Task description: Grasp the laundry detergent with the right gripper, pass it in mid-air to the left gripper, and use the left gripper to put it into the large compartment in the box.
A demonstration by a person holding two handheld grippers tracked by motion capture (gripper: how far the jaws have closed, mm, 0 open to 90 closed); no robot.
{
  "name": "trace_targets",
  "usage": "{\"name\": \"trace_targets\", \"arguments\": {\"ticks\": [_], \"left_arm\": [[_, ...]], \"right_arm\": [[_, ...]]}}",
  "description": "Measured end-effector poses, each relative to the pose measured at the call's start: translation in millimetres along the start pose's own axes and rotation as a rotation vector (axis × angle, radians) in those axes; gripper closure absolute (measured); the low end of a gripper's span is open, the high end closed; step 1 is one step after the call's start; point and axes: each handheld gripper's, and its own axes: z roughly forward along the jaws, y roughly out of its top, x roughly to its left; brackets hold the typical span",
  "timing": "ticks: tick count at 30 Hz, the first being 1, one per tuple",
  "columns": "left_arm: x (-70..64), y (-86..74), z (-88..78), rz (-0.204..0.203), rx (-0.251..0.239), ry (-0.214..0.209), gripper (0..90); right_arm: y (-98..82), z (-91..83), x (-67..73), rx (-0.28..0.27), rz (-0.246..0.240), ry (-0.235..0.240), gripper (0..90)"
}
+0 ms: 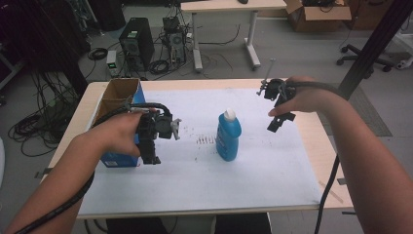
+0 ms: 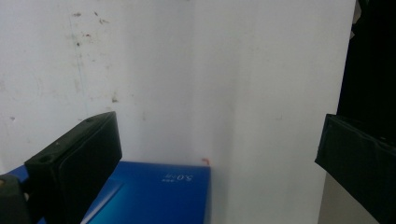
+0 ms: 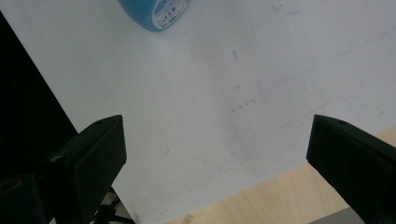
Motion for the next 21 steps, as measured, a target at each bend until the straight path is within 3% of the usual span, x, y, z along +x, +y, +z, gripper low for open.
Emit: {"name": "trace_targets", "arguments": {"ticks": [9,17,21], "left_arm": [[-3.5,1.8,2.3,0.012,0.002,-0.002,0.4],[-3.6,4.5,2.9,0.023,0.010,-0.002,0.4],[-3.0,3.8,1.4,0.023,0.012,0.001,0.4]], "right_arm": [[-21.4,8.3,26.3,-0.012,-0.014,0.005,4.4],[-28.4,16.6,38.1,-0.024,-0.022,0.016,4.6],[-30.9,21.9,42.5,-0.058,-0.011,0.037,4.4]]}}
